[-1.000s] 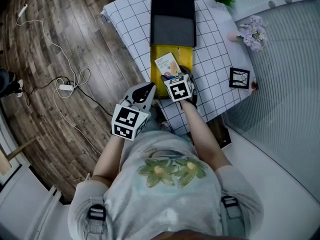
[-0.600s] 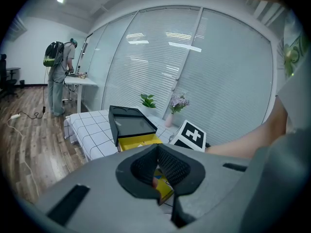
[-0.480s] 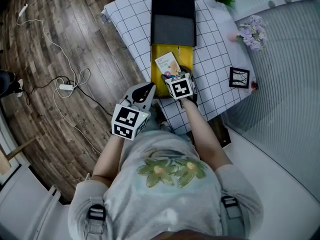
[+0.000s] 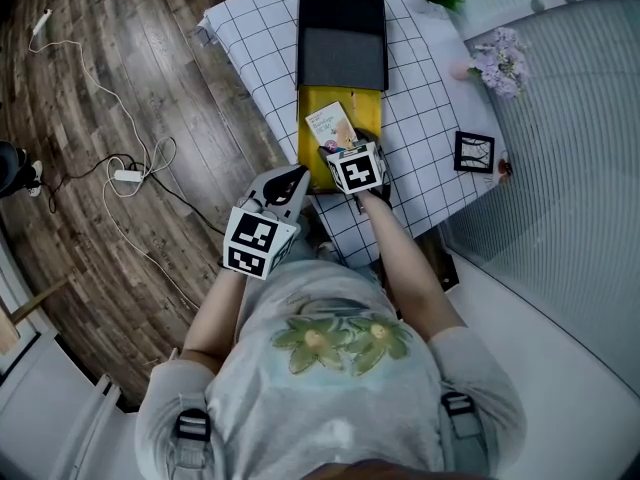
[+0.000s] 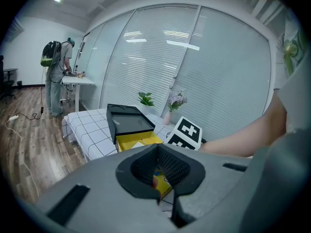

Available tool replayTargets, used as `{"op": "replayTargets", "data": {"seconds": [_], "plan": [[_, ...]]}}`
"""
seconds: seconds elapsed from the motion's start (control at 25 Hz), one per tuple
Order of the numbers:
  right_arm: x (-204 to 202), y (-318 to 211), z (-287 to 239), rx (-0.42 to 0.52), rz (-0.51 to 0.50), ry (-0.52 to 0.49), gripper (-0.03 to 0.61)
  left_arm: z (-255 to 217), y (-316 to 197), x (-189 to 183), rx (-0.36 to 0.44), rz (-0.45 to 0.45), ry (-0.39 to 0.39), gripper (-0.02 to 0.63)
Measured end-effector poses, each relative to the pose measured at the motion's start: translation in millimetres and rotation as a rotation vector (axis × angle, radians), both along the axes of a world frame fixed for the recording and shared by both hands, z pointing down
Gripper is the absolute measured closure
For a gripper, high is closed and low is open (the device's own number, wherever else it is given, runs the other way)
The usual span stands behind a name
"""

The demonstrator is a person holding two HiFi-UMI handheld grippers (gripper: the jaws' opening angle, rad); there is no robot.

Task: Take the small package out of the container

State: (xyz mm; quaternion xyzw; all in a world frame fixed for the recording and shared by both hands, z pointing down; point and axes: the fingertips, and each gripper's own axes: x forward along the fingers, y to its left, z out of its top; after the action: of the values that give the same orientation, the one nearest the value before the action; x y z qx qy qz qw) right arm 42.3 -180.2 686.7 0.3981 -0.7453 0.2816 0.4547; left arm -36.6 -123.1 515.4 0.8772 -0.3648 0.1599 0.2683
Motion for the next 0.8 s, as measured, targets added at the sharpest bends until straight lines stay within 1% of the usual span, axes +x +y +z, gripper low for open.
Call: {"op": "replayTargets", "data": {"seconds": [0.36, 0.56, 0.8], "plan": [[1.6, -0.2, -1.3, -0.003, 0.003, 0.008, 0.224, -1.7, 1.9, -4.5, 0.012, 0.002, -0.002, 0.607], [0.4, 2.1, -5.0, 0.022, -0.015, 0.029, 0.224, -4.1, -0.2, -12.8, 0.024, -0.011, -0.012, 0.607], [-3.0, 3.3, -12.2, 0.047, -0.03, 0.024, 0.224, -7.2, 0.7, -15.3, 0.033, -0.015, -0.015, 0.607]]}}
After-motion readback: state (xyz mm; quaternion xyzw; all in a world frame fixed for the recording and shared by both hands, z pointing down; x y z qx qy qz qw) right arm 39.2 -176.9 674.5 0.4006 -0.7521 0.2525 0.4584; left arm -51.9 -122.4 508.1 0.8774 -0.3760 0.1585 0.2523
